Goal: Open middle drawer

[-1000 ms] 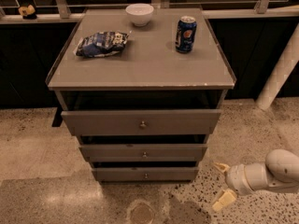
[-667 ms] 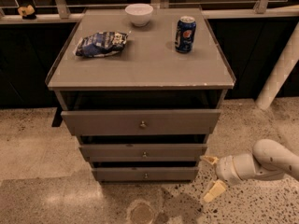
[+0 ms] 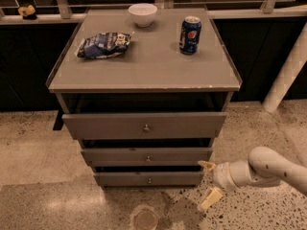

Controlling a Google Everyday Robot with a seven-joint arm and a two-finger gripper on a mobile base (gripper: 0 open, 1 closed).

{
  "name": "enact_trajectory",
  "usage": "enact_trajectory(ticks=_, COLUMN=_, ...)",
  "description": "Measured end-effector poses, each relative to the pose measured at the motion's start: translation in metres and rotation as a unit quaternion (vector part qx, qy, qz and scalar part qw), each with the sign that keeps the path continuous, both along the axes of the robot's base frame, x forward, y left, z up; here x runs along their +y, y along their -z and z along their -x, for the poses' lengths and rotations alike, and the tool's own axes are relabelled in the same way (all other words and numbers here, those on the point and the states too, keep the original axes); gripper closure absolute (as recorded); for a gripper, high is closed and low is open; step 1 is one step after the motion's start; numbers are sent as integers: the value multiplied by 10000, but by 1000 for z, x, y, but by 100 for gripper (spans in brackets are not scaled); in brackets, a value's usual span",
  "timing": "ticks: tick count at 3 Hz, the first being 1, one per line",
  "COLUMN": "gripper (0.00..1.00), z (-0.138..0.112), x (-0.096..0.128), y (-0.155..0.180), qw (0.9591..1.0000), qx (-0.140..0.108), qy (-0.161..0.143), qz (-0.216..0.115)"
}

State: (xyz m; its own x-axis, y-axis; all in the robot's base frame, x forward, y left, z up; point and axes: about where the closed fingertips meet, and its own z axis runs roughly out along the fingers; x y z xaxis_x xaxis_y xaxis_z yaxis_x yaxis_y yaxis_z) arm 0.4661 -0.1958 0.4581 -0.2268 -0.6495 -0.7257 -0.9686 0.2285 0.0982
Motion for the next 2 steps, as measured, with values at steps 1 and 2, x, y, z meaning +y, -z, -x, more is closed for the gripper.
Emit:
enact_trajectory(ticks=1, gripper=0, z=-11, x=14, y=19, qw=9988, qx=-410, qy=125, qz=228)
enact_trajectory(ticks=2, gripper=0, z=-38, x=22, y=32, qw=9957, qx=-794, qy=383, qz=297)
